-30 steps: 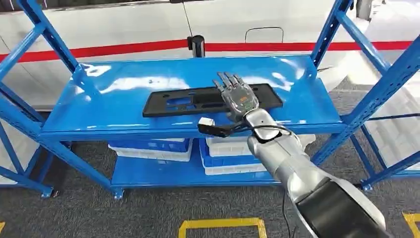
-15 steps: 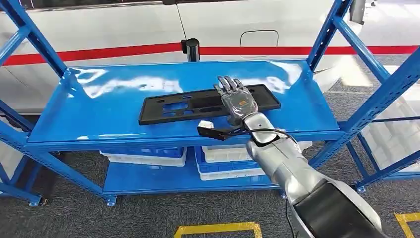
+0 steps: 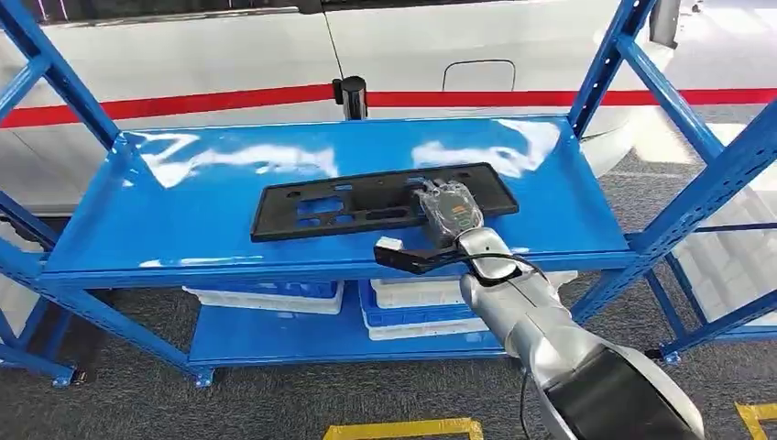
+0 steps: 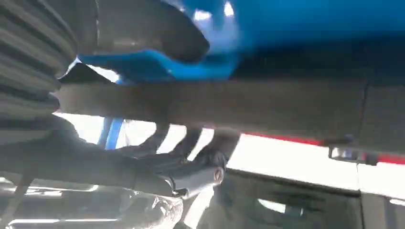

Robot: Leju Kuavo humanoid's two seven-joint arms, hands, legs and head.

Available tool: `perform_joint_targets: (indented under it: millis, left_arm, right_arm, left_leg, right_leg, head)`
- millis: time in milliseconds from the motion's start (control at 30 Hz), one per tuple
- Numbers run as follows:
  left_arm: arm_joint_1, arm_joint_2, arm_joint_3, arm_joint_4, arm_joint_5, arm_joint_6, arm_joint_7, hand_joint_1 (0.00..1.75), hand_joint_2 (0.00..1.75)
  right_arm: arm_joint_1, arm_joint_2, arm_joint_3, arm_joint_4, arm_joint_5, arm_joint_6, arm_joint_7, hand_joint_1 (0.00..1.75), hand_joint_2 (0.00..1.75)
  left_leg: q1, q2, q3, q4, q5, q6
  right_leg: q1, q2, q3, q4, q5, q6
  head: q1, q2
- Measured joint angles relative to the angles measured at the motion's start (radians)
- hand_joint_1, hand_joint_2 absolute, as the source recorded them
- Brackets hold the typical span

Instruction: Take the parts from the cabinet and place them on the table.

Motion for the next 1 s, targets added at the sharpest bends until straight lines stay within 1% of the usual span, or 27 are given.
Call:
perform_joint_targets:
  millis: [33, 67, 100, 133, 167, 200, 233, 267, 300, 333, 367, 400, 433, 467, 500, 533, 567, 600, 633, 667, 733, 800, 833, 900, 1000]
  left_arm:
    - [-0.001, -0.001, 0.0, 0.0, 0.0, 0.0, 0.0, 0.0, 0.0]
    - [-0.001, -0.002, 0.0, 0.0, 0.0, 0.0, 0.0, 0.0, 0.0]
    - [-0.001, -0.002, 0.0, 0.0, -0.002, 0.0, 0.0, 0.0, 0.0]
    - [-0.001, -0.003, 0.0, 0.0, -0.002, 0.0, 0.0, 0.0, 0.0]
    - [0.0, -0.003, 0.0, 0.0, -0.004, -0.002, 0.0, 0.0, 0.0]
    - [0.0, -0.003, 0.0, -0.001, -0.007, -0.004, 0.0, 0.0, 0.0]
    - [0.0, -0.003, 0.0, -0.002, -0.007, -0.016, 0.0, 0.0, 0.0]
    - [-0.001, -0.002, 0.0, -0.002, -0.007, -0.03, 0.0, 0.0, 0.0]
    - [-0.002, -0.002, 0.0, -0.002, -0.007, -0.03, 0.0, 0.0, 1.75]
    - [-0.003, -0.002, 0.0, -0.002, -0.007, -0.025, 0.0, 0.0, 1.75]
    - [-0.005, -0.002, 0.0, -0.002, -0.007, -0.017, 0.0, 0.0, 1.75]
    - [-0.005, -0.002, 0.0, -0.002, -0.007, -0.01, 0.0, 0.0, 1.75]
    - [-0.005, -0.003, 0.0, -0.002, -0.007, -0.008, 0.0, 0.0, 1.75]
    - [-0.005, -0.004, 0.001, -0.002, -0.007, -0.005, 0.0, 0.0, 1.75]
    - [-0.005, -0.004, 0.002, -0.002, -0.007, -0.003, 0.0, 0.0, 1.75]
    - [-0.005, -0.003, 0.004, -0.002, -0.006, -0.003, 0.0, 0.0, 1.75]
    - [-0.005, -0.002, 0.008, -0.002, -0.003, 0.0, 0.0, 0.0, 1.75]
    - [-0.004, -0.002, 0.011, -0.002, 0.003, 0.002, 0.0, 0.0, 1.75]
    - [-0.004, -0.002, 0.014, -0.002, 0.004, 0.007, 0.0, 0.0, 1.75]
    - [-0.004, -0.002, 0.016, -0.003, 0.006, 0.011, 0.0, 0.0, 1.75]
    - [-0.001, -0.003, 0.018, -0.008, 0.019, 0.025, 0.0, 0.0, 1.75]
    - [0.002, -0.004, 0.021, -0.01, 0.042, 0.031, 0.002, 0.0, 1.75]
    - [0.002, -0.004, 0.028, -0.01, 0.046, 0.025, 0.019, 0.0, 1.75]
    - [0.001, -0.003, 0.032, -0.008, 0.044, 0.008, 0.077, 0.0, 1.75]
    - [-0.001, -0.002, 0.032, -0.008, 0.021, 0.003, 0.132, 0.0, 1.75]
  right_arm:
    - [0.0, 0.001, -0.002, 0.0, 0.0, -0.003, 0.0, 1.54, 1.75]
    - [0.0, 0.001, -0.005, 0.0, -0.001, -0.004, 0.0, 1.48, 1.75]
    - [0.0, 0.002, -0.005, 0.0, -0.001, -0.005, -0.002, 1.43, 1.75]
    - [0.001, 0.002, -0.006, 0.0, -0.001, -0.005, -0.005, 1.54, 1.75]
    - [0.001, 0.002, -0.007, 0.0, 0.0, -0.008, -0.01, 1.55, 1.75]
    - [0.002, 0.002, -0.008, 0.0, -0.001, -0.015, -0.014, 1.55, 1.75]
    - [0.002, 0.002, -0.012, 0.0, -0.003, -0.021, -0.022, 1.64, 1.75]
    - [0.002, 0.001, -0.018, 0.0, -0.005, -0.032, -0.032, 1.64, 1.75]
    - [0.001, 0.001, -0.024, -0.002, -0.011, -0.043, -0.048, 1.64, 1.75]
    - [-0.003, 0.001, -0.032, -0.005, -0.018, -0.051, -0.068, 1.64, 1.75]
    - [-0.009, 0.001, -0.04, -0.01, -0.024, -0.053, -0.09, 1.62, 1.75]
    - [-0.018, 0.001, -0.049, -0.015, -0.028, -0.052, -0.116, 1.62, 1.75]
    - [-0.029, 0.0, -0.056, -0.023, -0.034, -0.05, -0.144, 1.64, 1.75]
    - [-0.041, -0.001, -0.063, -0.032, -0.04, -0.046, -0.175, 1.62, 1.75]
    - [-0.059, -0.001, -0.072, -0.044, -0.05, -0.033, -0.206, 1.64, 1.75]
    - [-0.077, -0.001, -0.079, -0.056, -0.061, -0.015, -0.234, 1.64, 1.75]
    - [-0.102, -0.003, -0.088, -0.079, -0.086, 0.023, -0.276, 1.55, 1.75]
    - [-0.129, -0.006, -0.099, -0.105, -0.11, 0.058, -0.311, 1.62, 1.75]
    - [-0.154, -0.011, -0.109, -0.134, -0.134, 0.088, -0.337, 1.62, 1.75]
    - [-0.18, -0.018, -0.116, -0.17, -0.157, 0.116, -0.353, 1.62, 1.75]
    - [-0.223, -0.04, -0.126, -0.256, -0.21, 0.18, -0.367, 1.62, 1.75]
    - [-0.244, -0.065, -0.128, -0.338, -0.248, 0.217, -0.37, 1.62, 1.75]
    - [-0.248, -0.08, -0.127, -0.383, -0.261, 0.23, -0.37, 1.62, 1.75]
    - [-0.247, -0.096, -0.124, -0.437, -0.271, 0.238, -0.364, 1.62, 1.75]
    - [-0.242, -0.111, -0.118, -0.472, -0.276, 0.233, -0.351, 1.62, 1.75]
  left_leg:
    - [0.0, 0.003, -0.014, 0.036, -0.028, -0.007]
    - [0.003, 0.005, -0.048, 0.109, -0.071, -0.014]
    - [0.005, 0.005, -0.087, 0.188, -0.109, -0.019]
    - [0.007, 0.005, -0.124, 0.259, -0.136, -0.023]
    - [0.008, 0.006, -0.147, 0.3, -0.142, -0.025]
    - [0.008, 0.006, -0.146, 0.291, -0.123, -0.025]
    - [0.009, 0.006, -0.124, 0.243, -0.089, -0.023]
    - [0.009, 0.007, -0.082, 0.159, -0.045, -0.019]
    - [0.009, 0.008, -0.031, 0.065, -0.005, -0.014]
    - [0.007, 0.011, 0.003, -0.001, 0.005, -0.007]
    - [0.002, 0.011, 0.003, -0.006, 0.003, -0.002]
    - [-0.001, 0.01, 0.001, -0.006, 0.004, 0.001]
    - [0.0, 0.01, 0.001, -0.009, 0.01, -0.004]
    - [-0.005, 0.01, 0.0, -0.008, 0.01, -0.003]
    - [-0.01, 0.008, -0.002, -0.008, 0.012, 0.002]
    - [-0.013, 0.005, -0.004, -0.007, 0.013, 0.004]
    - [-0.017, 0.004, -0.006, -0.007, 0.014, 0.006]
    - [-0.02, 0.002, -0.008, -0.007, 0.015, 0.008]
    - [-0.021, 0.001, -0.009, -0.007, 0.015, 0.012]
    - [-0.022, 0.001, -0.01, -0.007, 0.016, 0.014]
    - [-0.022, -0.001, -0.01, -0.007, 0.016, 0.014]
    - [-0.022, -0.001, -0.01, -0.007, 0.014, 0.019]
    - [-0.022, -0.001, -0.01, -0.007, 0.014, 0.019]
    - [-0.023, -0.001, -0.009, -0.007, 0.012, 0.021]
    - [-0.023, 0.0, -0.009, -0.007, 0.012, 0.022]
  right_leg:
    - [-0.001, 0.0, 0.002, 0.0, -0.002, -0.003]
    - [-0.001, -0.001, 0.004, 0.0, -0.003, -0.011]
    - [0.0, -0.002, 0.004, 0.0, -0.004, -0.012]
    - [0.0, -0.002, 0.004, 0.001, -0.005, -0.012]
    - [0.0, -0.002, 0.004, 0.001, -0.005, -0.013]
    - [0.0, -0.002, 0.005, 0.001, -0.006, -0.013]
    - [0.0, -0.002, 0.007, 0.001, -0.007, -0.013]
    - [0.0, -0.002, 0.01, 0.001, -0.009, -0.01]
    - [0.0, -0.001, 0.014, 0.001, -0.009, -0.01]
    - [0.003, -0.001, 0.014, 0.001, -0.011, -0.005]
    - [0.012, 0.002, 0.012, 0.003, -0.014, 0.001]
    - [0.01, 0.002, 0.011, 0.002, -0.013, 0.004]
    - [0.022, 0.002, 0.01, 0.007, -0.019, -0.001]
    - [0.017, 0.001, 0.008, 0.006, -0.016, 0.005]
    - [0.014, 0.001, 0.007, 0.006, -0.015, 0.006]
    - [0.016, 0.0, 0.005, 0.005, -0.013, 0.012]
    - [0.013, -0.002, 0.004, 0.004, -0.012, 0.012]
    - [0.012, -0.004, 0.002, 0.003, -0.011, 0.014]
    - [0.01, -0.004, 0.002, 0.002, -0.011, 0.015]
    - [0.009, -0.005, 0.001, 0.001, -0.011, 0.015]
    - [0.009, -0.007, 0.004, -0.002, -0.01, 0.015]
    - [0.009, -0.007, 0.005, -0.004, -0.01, 0.015]
    - [0.009, -0.007, 0.006, -0.005, -0.01, 0.015]
    - [0.009, -0.007, 0.007, -0.006, -0.01, 0.016]
    - [0.009, -0.007, 0.007, -0.007, -0.01, 0.016]
  head:
    - [-0.007, 0.0]
    - [-0.009, 0.0]
    - [-0.008, 0.0]
    - [-0.009, 0.0]
    - [-0.009, 0.0]
    - [-0.01, 0.0]
    - [-0.01, 0.0]
    - [-0.01, 0.0]
    - [-0.01, 0.0]
    - [-0.009, 0.0]
    - [-0.008, 0.0]
    - [-0.005, 0.0]
    - [-0.004, 0.0]
    - [-0.005, 0.0]
    - [-0.005, 0.0]
    - [-0.005, 0.0]
    - [-0.005, 0.0]
    - [-0.004, 0.0]
    - [-0.006, 0.0]
    - [-0.004, 0.0]
    - [-0.005, 0.0]
    - [-0.005, 0.0]
    - [-0.005, 0.0]
    - [-0.005, 0.0]
    - [-0.005, 0.0]
